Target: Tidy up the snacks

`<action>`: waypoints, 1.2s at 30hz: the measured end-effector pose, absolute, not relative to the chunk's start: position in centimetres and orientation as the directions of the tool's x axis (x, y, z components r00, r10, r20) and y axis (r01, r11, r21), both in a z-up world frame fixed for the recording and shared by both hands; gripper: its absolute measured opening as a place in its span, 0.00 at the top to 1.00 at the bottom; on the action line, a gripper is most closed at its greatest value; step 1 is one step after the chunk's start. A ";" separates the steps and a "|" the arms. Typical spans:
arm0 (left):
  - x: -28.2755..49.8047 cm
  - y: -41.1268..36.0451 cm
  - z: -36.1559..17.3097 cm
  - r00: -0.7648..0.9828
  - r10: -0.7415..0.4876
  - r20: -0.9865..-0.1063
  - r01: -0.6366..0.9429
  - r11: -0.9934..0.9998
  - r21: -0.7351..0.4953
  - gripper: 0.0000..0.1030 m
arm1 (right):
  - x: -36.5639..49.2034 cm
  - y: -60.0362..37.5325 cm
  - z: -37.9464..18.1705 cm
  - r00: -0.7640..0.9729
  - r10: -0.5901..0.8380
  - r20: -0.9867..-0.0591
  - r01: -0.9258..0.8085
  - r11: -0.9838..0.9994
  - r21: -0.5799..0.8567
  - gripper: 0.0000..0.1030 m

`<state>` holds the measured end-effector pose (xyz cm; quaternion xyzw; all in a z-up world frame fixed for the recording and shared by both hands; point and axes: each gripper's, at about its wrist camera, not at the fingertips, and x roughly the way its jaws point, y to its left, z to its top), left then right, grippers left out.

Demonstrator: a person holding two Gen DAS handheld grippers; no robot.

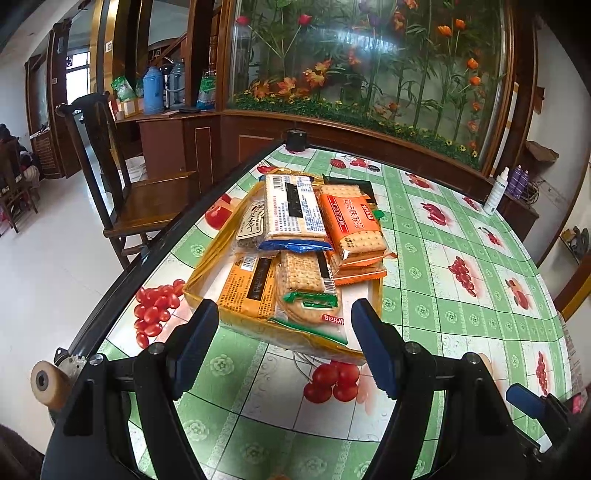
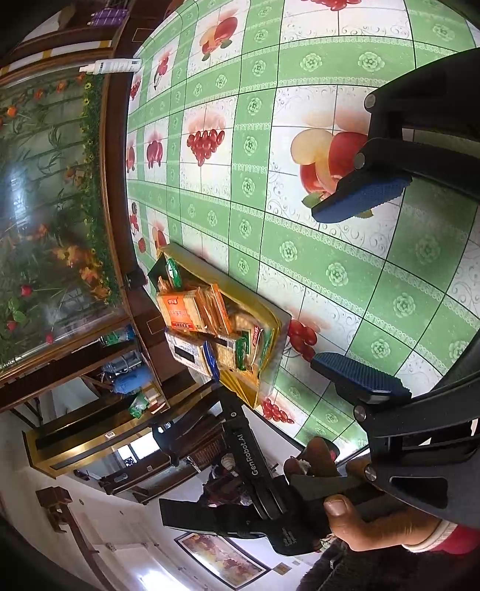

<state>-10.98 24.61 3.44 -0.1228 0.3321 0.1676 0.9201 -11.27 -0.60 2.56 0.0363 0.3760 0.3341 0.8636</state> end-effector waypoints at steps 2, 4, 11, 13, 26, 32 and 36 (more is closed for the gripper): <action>-11.3 24.6 3.6 0.723 0.249 -0.645 -0.403 0.910 -0.101 0.28 | -11.4 -0.5 2.6 0.494 0.606 -0.623 -0.553 0.773 0.312 0.28; -11.5 24.7 3.8 0.720 0.284 -0.634 -0.423 0.903 -0.075 0.28 | -11.4 -0.5 2.7 0.493 0.607 -0.623 -0.556 0.771 0.311 0.28; -12.4 24.9 4.4 0.719 0.333 -0.610 -0.459 0.887 -0.057 0.28 | -11.5 0.5 3.2 0.514 0.599 -0.613 -0.569 0.774 0.279 0.20; -12.8 25.1 4.6 0.720 0.341 -0.604 -0.465 0.884 -0.055 0.28 | -11.3 0.9 3.3 0.521 0.596 -0.611 -0.574 0.774 0.267 0.19; -13.7 26.6 5.1 0.724 0.350 -0.595 -0.500 0.860 -0.102 0.23 | -9.1 5.5 4.1 0.519 0.600 -0.608 -0.618 0.755 0.218 0.16; -14.6 26.8 5.5 0.751 0.343 -0.564 -0.492 0.860 -0.133 0.21 | -7.6 8.3 4.0 0.509 0.600 -0.618 -0.646 0.740 0.186 0.16; -15.2 26.9 5.8 0.777 0.344 -0.527 -0.484 0.862 -0.152 0.21 | -6.9 9.5 3.8 0.501 0.601 -0.623 -0.654 0.734 0.182 0.16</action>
